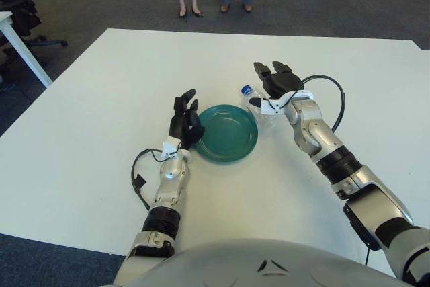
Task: Put the bottle into the plate.
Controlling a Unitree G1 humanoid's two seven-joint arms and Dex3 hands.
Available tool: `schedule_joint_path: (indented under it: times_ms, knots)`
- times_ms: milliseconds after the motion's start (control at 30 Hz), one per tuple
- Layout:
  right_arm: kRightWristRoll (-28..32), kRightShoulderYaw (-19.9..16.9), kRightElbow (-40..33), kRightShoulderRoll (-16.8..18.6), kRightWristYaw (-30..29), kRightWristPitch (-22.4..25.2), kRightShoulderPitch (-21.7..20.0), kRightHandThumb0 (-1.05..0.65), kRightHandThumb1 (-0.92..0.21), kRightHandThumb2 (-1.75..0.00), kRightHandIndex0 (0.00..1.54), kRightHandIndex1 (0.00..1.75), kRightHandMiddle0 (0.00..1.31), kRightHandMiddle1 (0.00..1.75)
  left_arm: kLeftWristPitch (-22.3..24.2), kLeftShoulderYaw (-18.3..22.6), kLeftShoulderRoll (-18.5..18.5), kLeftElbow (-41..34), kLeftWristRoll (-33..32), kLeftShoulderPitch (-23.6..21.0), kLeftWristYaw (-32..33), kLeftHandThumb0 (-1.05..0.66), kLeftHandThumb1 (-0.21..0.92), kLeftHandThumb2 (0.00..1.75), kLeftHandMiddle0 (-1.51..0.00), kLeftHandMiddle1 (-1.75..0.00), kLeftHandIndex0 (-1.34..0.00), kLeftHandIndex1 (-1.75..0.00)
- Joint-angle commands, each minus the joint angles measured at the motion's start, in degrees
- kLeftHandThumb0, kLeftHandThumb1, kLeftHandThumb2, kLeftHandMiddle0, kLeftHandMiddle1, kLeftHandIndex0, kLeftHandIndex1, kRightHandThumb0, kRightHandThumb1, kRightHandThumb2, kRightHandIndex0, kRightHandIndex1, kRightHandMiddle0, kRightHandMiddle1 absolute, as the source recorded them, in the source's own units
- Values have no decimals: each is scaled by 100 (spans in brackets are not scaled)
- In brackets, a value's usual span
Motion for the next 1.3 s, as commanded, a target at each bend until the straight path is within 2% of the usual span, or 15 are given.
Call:
schedule_joint_path:
  times_ms: [0, 600, 1267]
  knots:
    - [-41, 48, 64, 5, -39, -3, -10, -105, -92, -74, 0, 0, 0, 0, 272, -25, -211, 153, -57, 300, 19, -83, 92, 92, -37, 0, 0, -85]
    - [-41, 239, 210, 230, -154, 335, 314, -105, -92, -71, 0, 0, 0, 0, 359, -88, -170, -169, -29, 535, 39, -82, 92, 96, -39, -1, 0, -83]
    - [225, 6, -48, 251, -386, 406, 967, -105, -92, -73, 0, 0, 0, 0, 402, -229, -149, -820, -24, 1016, 8, -83, 92, 95, -40, -1, -1, -86]
